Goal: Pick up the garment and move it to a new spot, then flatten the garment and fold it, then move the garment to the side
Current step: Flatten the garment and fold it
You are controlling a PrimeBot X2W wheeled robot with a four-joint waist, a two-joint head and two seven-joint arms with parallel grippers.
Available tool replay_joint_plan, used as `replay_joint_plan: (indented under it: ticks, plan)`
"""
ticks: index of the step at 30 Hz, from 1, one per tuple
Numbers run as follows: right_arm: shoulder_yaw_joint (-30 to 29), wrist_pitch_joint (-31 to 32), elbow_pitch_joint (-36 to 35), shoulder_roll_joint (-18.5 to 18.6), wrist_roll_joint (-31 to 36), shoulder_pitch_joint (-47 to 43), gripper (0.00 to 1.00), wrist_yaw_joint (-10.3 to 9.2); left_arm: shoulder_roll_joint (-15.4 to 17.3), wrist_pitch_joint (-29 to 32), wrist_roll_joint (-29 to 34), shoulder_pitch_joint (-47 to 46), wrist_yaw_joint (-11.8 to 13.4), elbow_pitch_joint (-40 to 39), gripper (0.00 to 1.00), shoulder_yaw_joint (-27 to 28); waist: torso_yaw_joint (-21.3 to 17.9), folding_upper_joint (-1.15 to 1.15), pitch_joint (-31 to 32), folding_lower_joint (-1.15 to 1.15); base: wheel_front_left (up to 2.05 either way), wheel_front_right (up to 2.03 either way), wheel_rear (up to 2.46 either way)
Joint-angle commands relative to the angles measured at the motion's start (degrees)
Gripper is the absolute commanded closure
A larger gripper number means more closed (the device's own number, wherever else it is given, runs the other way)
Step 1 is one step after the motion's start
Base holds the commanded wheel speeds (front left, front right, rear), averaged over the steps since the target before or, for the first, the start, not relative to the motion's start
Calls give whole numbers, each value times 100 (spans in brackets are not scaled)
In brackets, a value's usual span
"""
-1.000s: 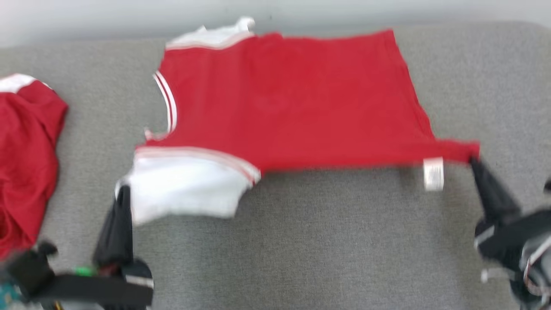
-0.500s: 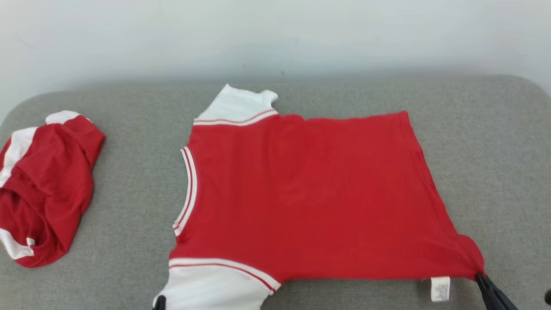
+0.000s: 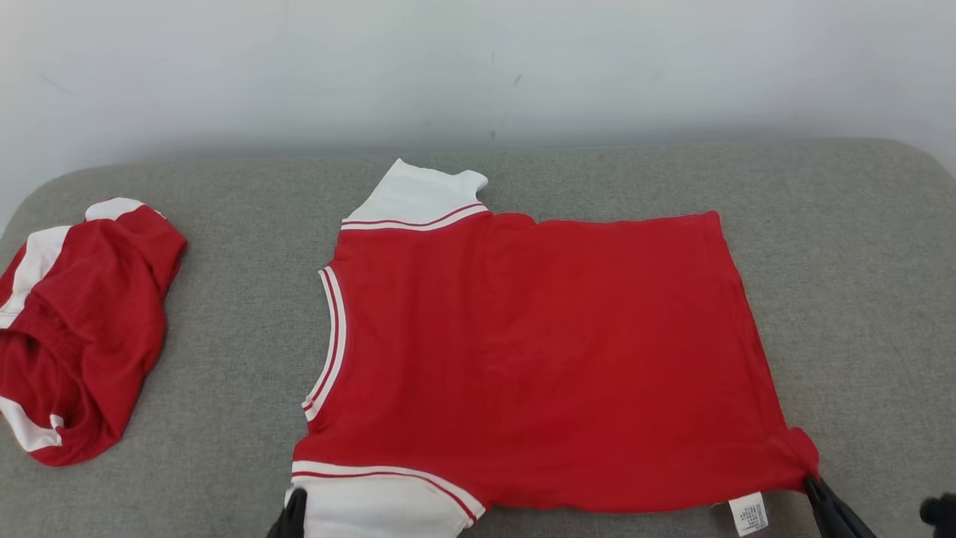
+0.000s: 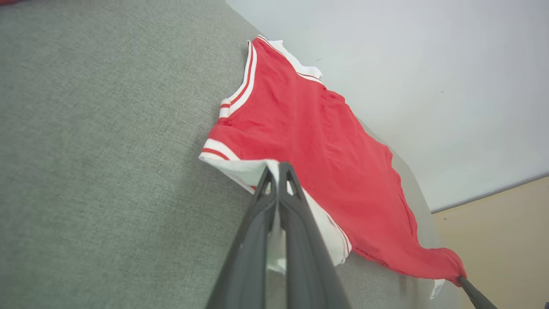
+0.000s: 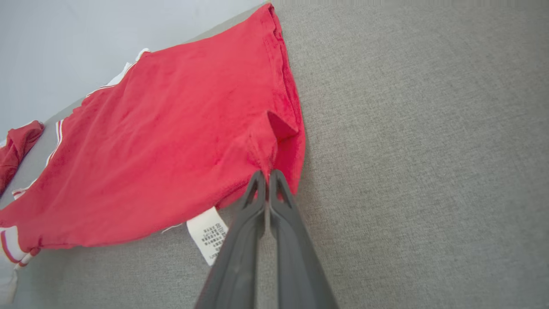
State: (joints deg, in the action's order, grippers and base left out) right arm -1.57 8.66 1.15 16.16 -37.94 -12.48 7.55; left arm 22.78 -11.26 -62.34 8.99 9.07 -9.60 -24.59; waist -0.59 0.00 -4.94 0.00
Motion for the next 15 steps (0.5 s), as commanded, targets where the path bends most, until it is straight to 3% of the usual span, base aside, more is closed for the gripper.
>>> replay_joint_plan:
  ticks: [1, 15]
  plan:
    - [26, 47, 17, -27, 67, 122, 100, -14, 32, 45, 50, -167, -34, 49, 100, 8, -11, 0, 5, 0, 0, 0, 0]
    - [212, 461, 1031, 109, 9, 1745, 100, -15, -111, 660, -69, -2040, -494, 1284, 100, -24, -41, 0, -183, 0, 0, 0, 0]
